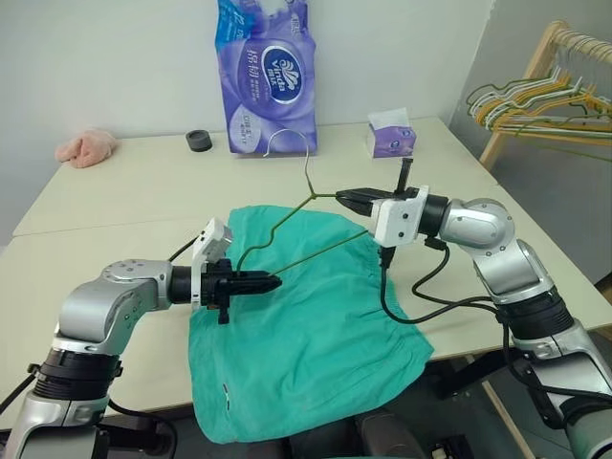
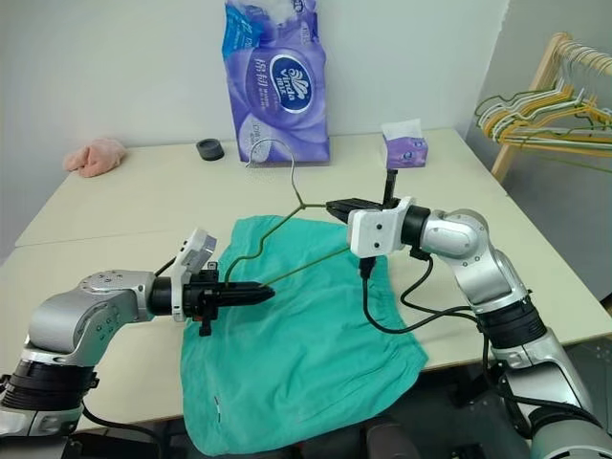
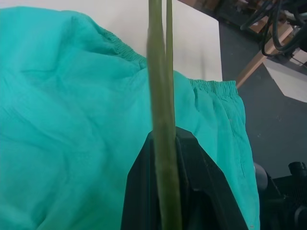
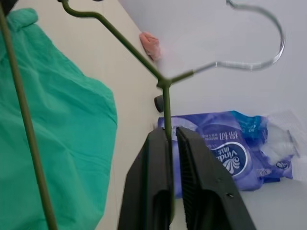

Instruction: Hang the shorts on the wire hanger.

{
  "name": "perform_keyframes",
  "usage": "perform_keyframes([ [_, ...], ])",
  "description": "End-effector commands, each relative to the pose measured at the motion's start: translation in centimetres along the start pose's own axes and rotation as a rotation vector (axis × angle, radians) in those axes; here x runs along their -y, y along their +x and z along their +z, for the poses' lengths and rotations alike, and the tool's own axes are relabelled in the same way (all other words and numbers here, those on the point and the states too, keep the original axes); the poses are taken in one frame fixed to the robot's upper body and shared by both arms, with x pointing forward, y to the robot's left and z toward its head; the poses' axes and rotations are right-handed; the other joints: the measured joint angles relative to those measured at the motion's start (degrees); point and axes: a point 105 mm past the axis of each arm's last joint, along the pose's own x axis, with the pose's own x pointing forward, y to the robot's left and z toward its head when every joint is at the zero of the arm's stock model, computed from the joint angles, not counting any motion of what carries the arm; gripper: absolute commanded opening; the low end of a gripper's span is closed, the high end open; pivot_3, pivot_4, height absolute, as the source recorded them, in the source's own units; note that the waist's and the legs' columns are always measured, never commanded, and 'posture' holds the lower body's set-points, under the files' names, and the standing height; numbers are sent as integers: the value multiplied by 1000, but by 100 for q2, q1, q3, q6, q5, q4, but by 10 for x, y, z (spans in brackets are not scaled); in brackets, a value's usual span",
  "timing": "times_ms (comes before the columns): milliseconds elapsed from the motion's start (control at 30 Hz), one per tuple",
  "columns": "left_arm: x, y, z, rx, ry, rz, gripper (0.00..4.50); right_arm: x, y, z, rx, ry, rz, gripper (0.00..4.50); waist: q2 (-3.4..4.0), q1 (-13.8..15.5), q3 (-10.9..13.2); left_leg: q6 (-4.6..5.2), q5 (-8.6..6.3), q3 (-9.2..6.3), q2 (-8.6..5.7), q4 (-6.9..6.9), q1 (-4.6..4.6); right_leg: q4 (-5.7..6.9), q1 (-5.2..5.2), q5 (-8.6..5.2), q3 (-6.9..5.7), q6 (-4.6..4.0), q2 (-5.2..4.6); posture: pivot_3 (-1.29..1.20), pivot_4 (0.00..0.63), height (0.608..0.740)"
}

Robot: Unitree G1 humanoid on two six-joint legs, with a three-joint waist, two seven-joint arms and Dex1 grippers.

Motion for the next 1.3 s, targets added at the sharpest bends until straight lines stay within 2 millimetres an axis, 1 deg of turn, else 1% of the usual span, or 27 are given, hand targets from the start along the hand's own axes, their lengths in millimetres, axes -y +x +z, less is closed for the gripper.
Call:
perform_keyframes([
  [33,0,0,5,-2,67,24,0,-4,-8,4,-2,-49,73,1732,0,2,0,0,0,0,0,0,0,0,0,0,0,0,0,-156,57,740],
  [67,-2,0,4,-15,98,44,0,-6,-13,0,-22,-40,98,2113,0,6,0,0,0,0,-1,0,1,0,0,0,-1,0,0,-157,58,740],
  [100,-4,0,2,-30,131,60,0,-6,-17,-4,-48,-32,114,2370,0,9,0,0,0,0,-1,0,1,0,1,0,-1,0,-1,-157,58,740],
  [133,-4,0,1,-42,165,68,0,-5,-23,-10,-80,-13,126,2729,0,10,0,0,0,2,-1,0,2,0,1,0,-2,0,-1,-157,59,740],
  [200,-4,1,0,-56,229,82,0,-3,-37,-19,-140,90,158,3317,0,14,0,0,0,2,-1,0,2,0,1,0,-2,0,-1,-159,61,740],
  [267,-2,2,-1,-70,281,81,0,2,-53,-23,-181,266,164,3958,0,30,0,0,0,1,-1,0,0,-1,1,0,-2,0,-2,-162,62,740],
  [333,-1,2,-3,-92,323,72,0,2,-63,-23,-202,401,175,3958,0,40,1,0,0,-1,-1,0,0,-2,2,0,-2,-1,-4,-165,63,740],
  [400,1,3,-6,-116,360,56,0,-5,-71,-22,-232,475,221,3958,0,41,0,0,0,-2,0,0,1,-1,2,0,-2,-1,-4,-169,64,740],
  [433,3,4,-6,-121,377,43,0,-12,-75,-21,-243,501,258,3958,0,40,0,0,0,-3,0,0,3,-1,4,0,-3,-1,-3,-169,64,740],
  [500,8,9,-3,-126,417,9,0,-35,-81,-15,-260,620,364,3958,0,37,0,0,0,-4,1,-1,4,-2,5,-2,-5,-1,-2,-174,66,740],
  [533,10,10,-2,-128,430,-1,0,-41,-83,-13,-268,648,393,3958,0,36,0,1,0,-4,1,-1,2,-3,5,-2,-5,-1,-2,-174,66,740],
  [600,10,11,0,-132,445,-12,0,-52,-81,-21,-323,638,417,3958,1,21,1,1,0,-1,0,-1,3,-3,5,-13,-5,18,-2,-179,67,740],
  [667,10,11,1,-137,453,-18,0,-57,-81,-25,-350,636,433,3958,1,7,1,1,0,5,0,-1,5,-3,3,-18,-8,27,1,-181,68,740],
  [767,11,12,0,-151,468,-32,0,-64,-77,-28,-366,667,468,3958,1,3,1,1,0,4,1,-2,5,-3,2,-19,-11,27,3,-181,69,740],
  [900,12,13,-2,-164,482,-42,0,-68,-71,-28,-369,673,513,3958,2,1,2,1,0,5,0,-2,3,-4,1,-19,-10,27,2,-179,69,740],
  [1000,12,14,-3,-170,493,-36,0,-73,-68,-27,-381,667,566,3387,2,1,2,1,0,4,1,-2,4,-4,2,-19,-13,27,2,-175,69,740],
  [1067,12,15,-4,-170,497,-35,0,-76,-67,-27,-383,680,587,2758,2,2,2,1,0,2,1,-1,3,-4,2,-19,-14,28,2,-171,68,740],
  [1100,13,15,-3,-169,498,-35,0,-78,-67,-26,-384,687,591,2357,2,5,2,1,0,2,1,-1,3,-4,2,-19,-14,28,2,-171,68,740],
  [1300,15,16,-3,-162,502,-35,0,-85,-64,-28,-410,716,600,326,2,14,2,1,0,3,0,-1,2,-4,2,-19,-13,28,1,-166,71,740],
])
